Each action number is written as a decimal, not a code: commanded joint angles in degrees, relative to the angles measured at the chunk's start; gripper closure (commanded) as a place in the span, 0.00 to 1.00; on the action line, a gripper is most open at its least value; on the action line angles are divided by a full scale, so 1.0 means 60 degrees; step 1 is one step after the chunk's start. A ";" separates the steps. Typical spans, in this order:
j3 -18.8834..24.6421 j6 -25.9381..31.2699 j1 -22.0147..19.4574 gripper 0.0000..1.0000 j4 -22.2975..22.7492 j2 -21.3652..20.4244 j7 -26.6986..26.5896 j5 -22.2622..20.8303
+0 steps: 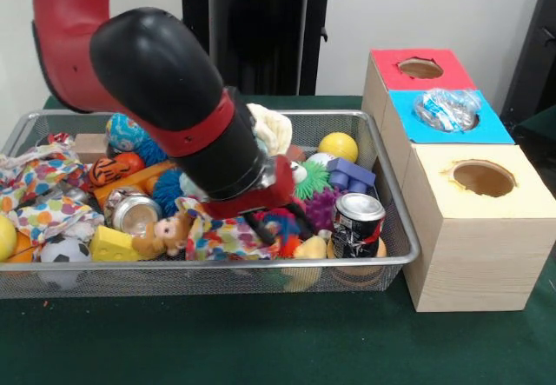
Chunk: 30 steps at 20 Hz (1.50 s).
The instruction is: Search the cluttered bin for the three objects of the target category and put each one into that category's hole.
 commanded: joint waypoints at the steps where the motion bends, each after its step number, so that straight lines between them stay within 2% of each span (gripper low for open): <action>1: 0.1496 -0.0990 0.0089 0.00 0.2217 -0.0214 0.2221 0.1098; 6: 0.1536 -0.1047 0.0175 0.00 0.2361 -0.0333 0.2210 0.1378; 8: 0.1301 -0.0866 0.0296 0.00 0.2222 -0.0381 0.2186 0.1275; 11: 0.0430 -0.0315 0.0674 0.00 0.1653 -0.0504 0.2048 0.0581; 13: -0.0283 0.0026 0.0918 0.00 0.1020 -0.0435 0.1627 -0.0176; 16: -0.1039 0.0060 0.1081 0.00 0.0279 -0.0288 0.1093 -0.0978; 20: -0.1709 0.0255 0.1311 0.00 -0.0795 -0.0128 0.0528 -0.2062; 30: -0.2651 0.1762 0.1728 0.00 -0.2213 -0.0479 -0.0223 -0.4218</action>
